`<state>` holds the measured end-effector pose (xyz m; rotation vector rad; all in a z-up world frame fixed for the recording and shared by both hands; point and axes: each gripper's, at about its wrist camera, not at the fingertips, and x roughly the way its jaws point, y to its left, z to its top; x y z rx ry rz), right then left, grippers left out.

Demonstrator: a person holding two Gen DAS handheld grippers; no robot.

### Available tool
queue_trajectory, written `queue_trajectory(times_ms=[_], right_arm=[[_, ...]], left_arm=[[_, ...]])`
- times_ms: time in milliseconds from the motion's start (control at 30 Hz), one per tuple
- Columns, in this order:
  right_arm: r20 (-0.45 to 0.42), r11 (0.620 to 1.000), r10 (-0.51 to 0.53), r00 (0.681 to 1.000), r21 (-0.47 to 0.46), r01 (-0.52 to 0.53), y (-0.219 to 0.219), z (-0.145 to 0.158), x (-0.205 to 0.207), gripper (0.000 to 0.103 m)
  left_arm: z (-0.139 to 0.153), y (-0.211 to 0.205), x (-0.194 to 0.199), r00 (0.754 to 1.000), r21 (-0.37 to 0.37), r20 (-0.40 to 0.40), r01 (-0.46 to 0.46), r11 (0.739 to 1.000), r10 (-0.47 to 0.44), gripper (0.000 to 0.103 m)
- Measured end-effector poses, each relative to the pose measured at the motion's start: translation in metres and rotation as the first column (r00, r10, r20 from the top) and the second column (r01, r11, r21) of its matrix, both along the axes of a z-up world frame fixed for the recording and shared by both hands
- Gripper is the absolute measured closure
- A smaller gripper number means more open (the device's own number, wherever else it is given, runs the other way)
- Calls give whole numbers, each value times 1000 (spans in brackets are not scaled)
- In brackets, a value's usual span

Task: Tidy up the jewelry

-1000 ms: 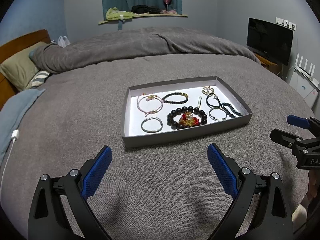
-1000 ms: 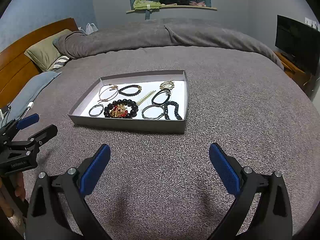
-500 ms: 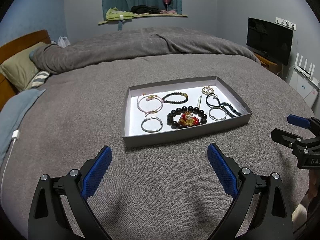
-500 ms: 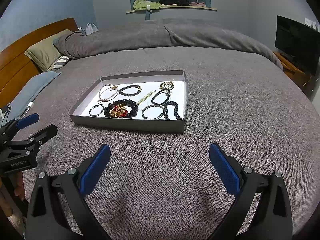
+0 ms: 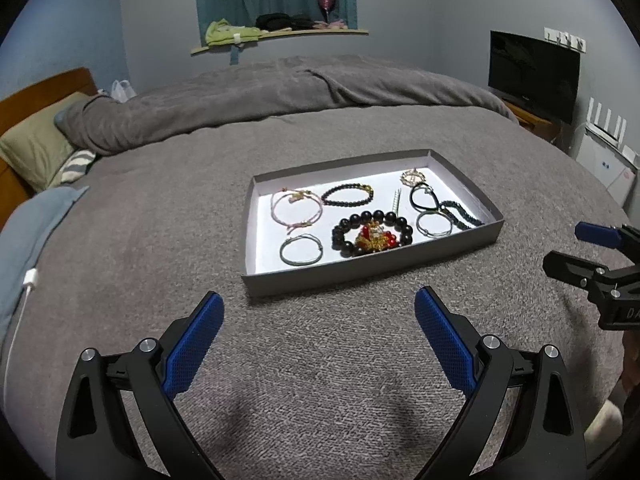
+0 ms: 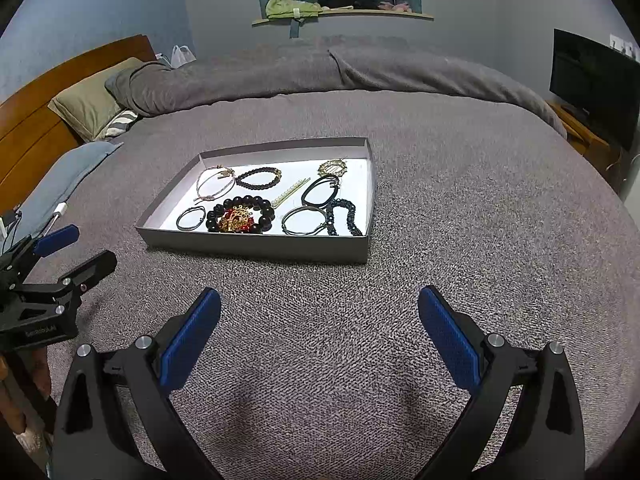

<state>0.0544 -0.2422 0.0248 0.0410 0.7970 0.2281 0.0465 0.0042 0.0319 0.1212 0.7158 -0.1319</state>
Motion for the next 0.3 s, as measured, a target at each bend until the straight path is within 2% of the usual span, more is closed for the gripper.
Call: queue_trajectory(times_ms=[300], right_arm=[[-6,1000,0,1000,-2,0,0,-2,1,5]], left_arm=[[-4,-1,3,1000,26,-10,-20,999,21,7]])
